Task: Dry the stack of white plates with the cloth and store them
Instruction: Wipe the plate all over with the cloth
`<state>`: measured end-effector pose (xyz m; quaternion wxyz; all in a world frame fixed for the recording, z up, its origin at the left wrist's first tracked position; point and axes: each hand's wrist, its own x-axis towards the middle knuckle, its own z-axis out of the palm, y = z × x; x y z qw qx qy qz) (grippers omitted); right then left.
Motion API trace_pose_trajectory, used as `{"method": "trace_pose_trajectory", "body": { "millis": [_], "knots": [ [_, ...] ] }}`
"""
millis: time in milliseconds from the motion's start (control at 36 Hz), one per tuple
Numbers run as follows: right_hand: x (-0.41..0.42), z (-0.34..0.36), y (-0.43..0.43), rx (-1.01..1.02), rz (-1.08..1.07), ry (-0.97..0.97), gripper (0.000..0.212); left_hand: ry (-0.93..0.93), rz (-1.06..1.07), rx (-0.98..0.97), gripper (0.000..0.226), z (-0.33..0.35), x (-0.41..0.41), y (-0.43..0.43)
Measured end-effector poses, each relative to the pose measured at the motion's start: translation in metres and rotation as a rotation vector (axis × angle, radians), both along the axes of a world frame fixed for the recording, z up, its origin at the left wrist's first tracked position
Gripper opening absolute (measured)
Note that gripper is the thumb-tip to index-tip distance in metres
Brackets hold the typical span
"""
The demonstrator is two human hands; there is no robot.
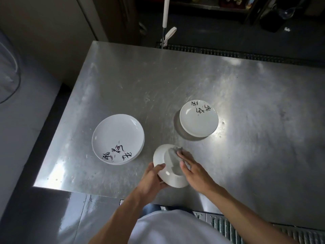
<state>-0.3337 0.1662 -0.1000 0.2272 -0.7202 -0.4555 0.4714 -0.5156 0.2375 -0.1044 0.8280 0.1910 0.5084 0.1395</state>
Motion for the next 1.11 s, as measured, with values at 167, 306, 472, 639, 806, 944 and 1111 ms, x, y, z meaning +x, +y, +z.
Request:
{"method": "trace_pose_trajectory", "body": {
  "millis": [167, 306, 472, 639, 806, 944, 1111],
  "knots": [
    [-0.021, 0.006, -0.001, 0.221, 0.329, -0.044, 0.044, -0.073, -0.177, 0.081, 0.060, 0.005, -0.010, -0.003],
    [-0.002, 0.005, 0.026, 0.080, 0.277, -0.202, 0.046, -0.074, -0.234, 0.063, 0.059, 0.007, -0.013, -0.004],
    [-0.010, 0.000, 0.022, 0.178, 0.472, -0.168, 0.044, -0.096, -0.252, 0.071, 0.056, 0.005, -0.015, -0.005],
    [0.009, -0.005, 0.021, -0.172, 0.040, -0.106, 0.046, -0.106, -0.180, 0.054, 0.070, 0.003, -0.018, 0.000],
    [0.002, -0.003, -0.020, 0.245, 0.273, -0.237, 0.058, -0.183, 0.029, -0.048, 0.059, 0.009, -0.008, 0.019],
    [-0.014, 0.019, -0.023, 0.457, 0.318, -0.376, 0.067, -0.199, 0.022, -0.094, 0.046, 0.021, 0.007, 0.029],
    [0.000, 0.038, -0.005, 0.569, 0.154, -0.437, 0.043, -0.182, -0.018, -0.145, 0.044, 0.034, 0.015, 0.035]
  ]
}}
